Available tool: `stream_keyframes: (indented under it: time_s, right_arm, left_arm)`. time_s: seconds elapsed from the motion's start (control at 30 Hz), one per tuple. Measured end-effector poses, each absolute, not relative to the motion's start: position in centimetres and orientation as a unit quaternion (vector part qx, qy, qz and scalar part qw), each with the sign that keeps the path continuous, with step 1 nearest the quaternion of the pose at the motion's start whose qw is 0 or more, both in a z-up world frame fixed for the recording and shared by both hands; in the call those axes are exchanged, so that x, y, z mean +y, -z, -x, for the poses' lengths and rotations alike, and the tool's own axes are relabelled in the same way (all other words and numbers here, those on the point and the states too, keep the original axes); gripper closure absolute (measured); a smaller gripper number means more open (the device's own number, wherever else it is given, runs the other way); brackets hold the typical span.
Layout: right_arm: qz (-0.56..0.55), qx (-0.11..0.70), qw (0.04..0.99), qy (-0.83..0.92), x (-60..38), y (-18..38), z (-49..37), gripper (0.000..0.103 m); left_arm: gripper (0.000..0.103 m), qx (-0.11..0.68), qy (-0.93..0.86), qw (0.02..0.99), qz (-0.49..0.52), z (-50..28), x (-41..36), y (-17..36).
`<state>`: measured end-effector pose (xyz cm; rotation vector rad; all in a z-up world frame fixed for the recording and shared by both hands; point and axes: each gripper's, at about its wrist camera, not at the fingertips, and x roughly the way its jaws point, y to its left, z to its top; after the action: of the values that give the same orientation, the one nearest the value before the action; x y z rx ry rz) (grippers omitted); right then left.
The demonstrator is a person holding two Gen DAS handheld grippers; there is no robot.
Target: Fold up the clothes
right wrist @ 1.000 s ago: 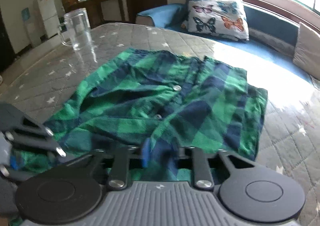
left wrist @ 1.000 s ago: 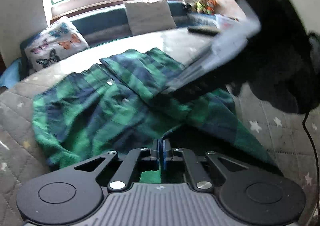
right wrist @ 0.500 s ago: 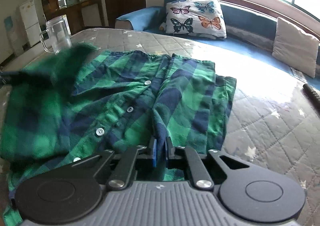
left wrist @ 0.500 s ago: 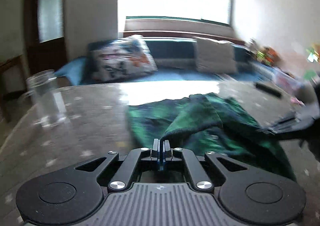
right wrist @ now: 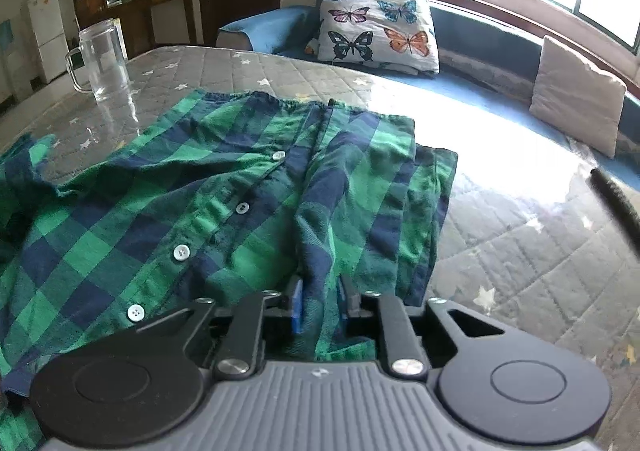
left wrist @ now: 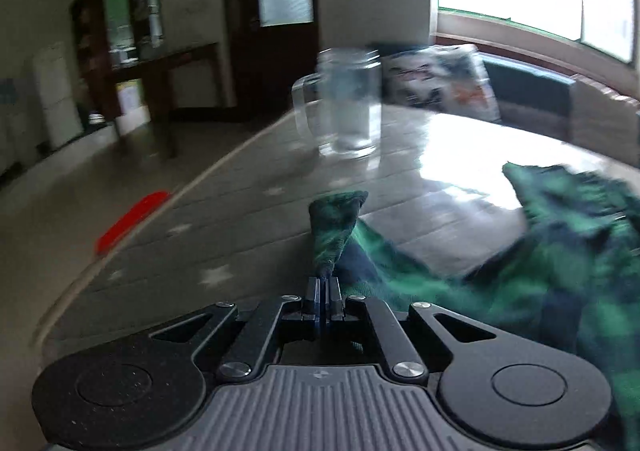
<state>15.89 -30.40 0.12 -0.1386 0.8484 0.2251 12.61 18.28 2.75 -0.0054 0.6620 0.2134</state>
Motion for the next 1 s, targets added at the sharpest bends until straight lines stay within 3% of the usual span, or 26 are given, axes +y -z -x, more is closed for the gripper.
stream_keyframes:
  time_s: [0.23, 0.43, 1.0]
  right_arm:
    - [0.085, 0.385, 0.912, -0.117, -29.0, -2.2, -17.9, 0.075]
    - [0.102, 0.367, 0.915, -0.132, -27.2, -3.0, -22.6, 0.075]
    - [0.082, 0.413, 0.901, -0.107, -27.4, 3.4, -35.0, 0.076]
  left_arm:
    - [0.100, 0.328, -0.163, 0.930, 0.011, -13.1, 21.0, -2.6]
    - [0.100, 0.342, -0.189, 0.921, 0.007, -13.7, 21.9, -2.0]
    - [0.098, 0.366, -0.191, 0.911, -0.008, -14.8, 22.4, -0.3]
